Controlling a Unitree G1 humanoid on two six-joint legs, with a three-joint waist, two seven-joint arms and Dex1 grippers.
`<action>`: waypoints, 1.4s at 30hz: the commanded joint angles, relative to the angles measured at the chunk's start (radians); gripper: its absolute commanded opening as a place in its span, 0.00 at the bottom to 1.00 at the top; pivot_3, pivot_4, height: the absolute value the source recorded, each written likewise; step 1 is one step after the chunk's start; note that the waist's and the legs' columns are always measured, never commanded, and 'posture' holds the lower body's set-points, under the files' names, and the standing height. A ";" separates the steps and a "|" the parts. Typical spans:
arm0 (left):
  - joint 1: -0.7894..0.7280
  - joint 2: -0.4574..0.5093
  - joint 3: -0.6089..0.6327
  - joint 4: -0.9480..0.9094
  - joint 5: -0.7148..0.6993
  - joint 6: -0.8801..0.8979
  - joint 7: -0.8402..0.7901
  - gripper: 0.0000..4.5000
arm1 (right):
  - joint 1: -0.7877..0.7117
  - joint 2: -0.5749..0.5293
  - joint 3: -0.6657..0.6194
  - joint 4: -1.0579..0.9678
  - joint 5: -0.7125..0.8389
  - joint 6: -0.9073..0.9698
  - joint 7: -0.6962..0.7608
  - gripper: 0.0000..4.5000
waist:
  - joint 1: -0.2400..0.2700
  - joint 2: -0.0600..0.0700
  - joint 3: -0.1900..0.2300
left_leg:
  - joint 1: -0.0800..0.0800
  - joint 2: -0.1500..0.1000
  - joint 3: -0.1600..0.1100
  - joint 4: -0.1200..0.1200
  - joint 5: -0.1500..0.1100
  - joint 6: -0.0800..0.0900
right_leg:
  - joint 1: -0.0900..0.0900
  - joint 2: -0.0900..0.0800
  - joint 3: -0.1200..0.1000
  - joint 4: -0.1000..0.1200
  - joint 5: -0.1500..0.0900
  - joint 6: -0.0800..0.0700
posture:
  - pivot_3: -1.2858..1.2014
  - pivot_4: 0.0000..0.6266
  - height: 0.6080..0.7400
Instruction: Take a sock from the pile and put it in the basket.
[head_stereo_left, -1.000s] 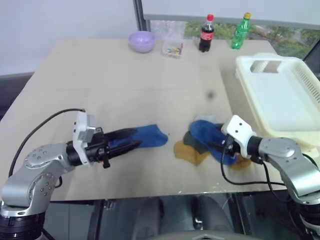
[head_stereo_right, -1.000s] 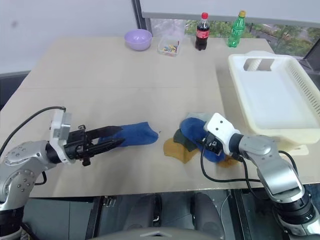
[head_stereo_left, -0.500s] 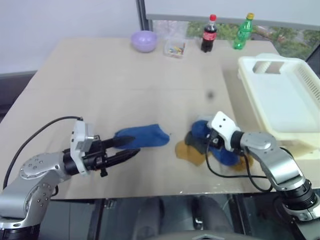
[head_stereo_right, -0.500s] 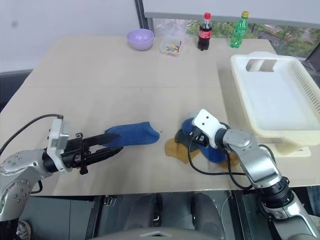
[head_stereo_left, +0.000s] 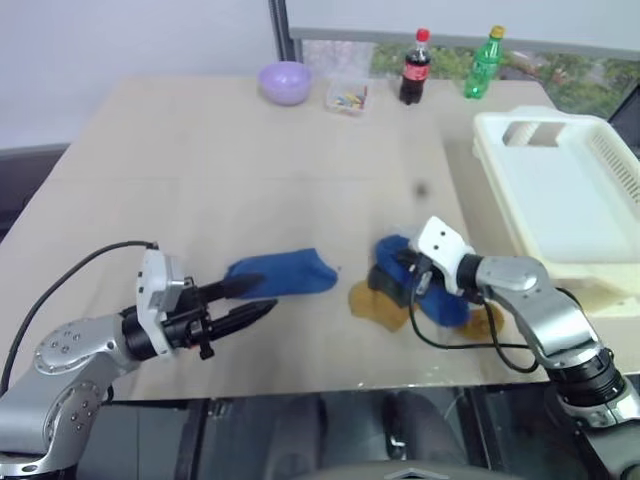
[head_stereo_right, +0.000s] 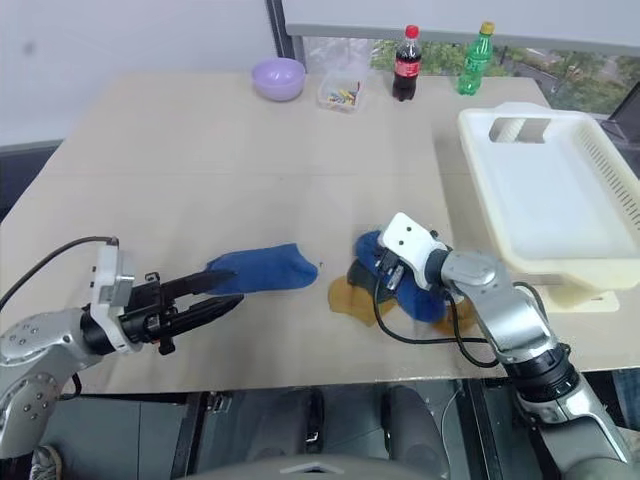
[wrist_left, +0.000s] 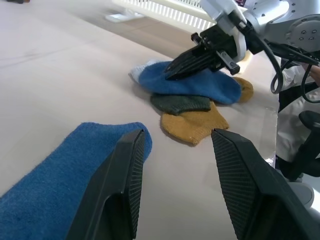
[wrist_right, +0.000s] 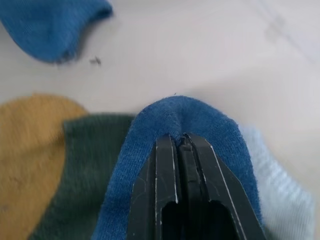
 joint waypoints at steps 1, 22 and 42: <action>0.006 -0.007 0.027 -0.040 -0.005 -0.024 0.014 0.50 | -0.074 0.041 0.027 0.051 -0.014 -0.083 0.015 0.03 | 0.002 0.000 0.000 | 0.000 0.000 0.000 0.000 0.000 0.000 | 0.000 0.000 0.000 0.000 0.000 0.000 | 0.52 0.24 1.00; -0.049 -0.122 0.094 -0.045 0.059 0.051 0.474 0.50 | -0.720 0.550 0.060 1.353 -0.194 -0.945 0.021 0.74 | -0.018 0.000 0.000 | 0.000 0.001 -0.001 -0.001 0.000 -0.001 | -0.001 -0.002 0.001 0.001 0.003 0.003 | 0.52 0.24 1.00; -0.726 -0.222 -0.433 0.708 0.483 0.078 0.482 0.85 | -0.213 0.400 -0.045 0.317 -0.201 0.185 -0.167 0.61 | -0.004 0.002 -0.001 | -0.002 -0.001 -0.001 -0.001 0.001 -0.002 | 0.000 0.002 -0.003 0.002 0.003 0.003 | 0.52 0.24 1.00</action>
